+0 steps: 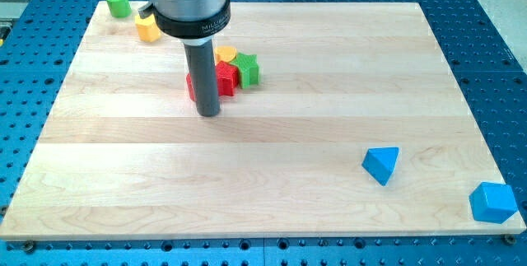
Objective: Place the red circle into the group of blocks
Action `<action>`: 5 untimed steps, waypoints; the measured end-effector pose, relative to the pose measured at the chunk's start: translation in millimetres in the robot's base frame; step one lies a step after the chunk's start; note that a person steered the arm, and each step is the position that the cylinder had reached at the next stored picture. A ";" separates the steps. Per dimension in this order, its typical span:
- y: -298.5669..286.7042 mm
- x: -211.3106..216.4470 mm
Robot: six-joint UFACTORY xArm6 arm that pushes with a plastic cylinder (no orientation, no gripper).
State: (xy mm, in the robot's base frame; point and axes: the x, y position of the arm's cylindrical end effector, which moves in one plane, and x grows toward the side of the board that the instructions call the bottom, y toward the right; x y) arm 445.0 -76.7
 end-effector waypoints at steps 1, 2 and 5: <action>-18.7 -16.4; -45.6 -30.4; -53.0 -49.9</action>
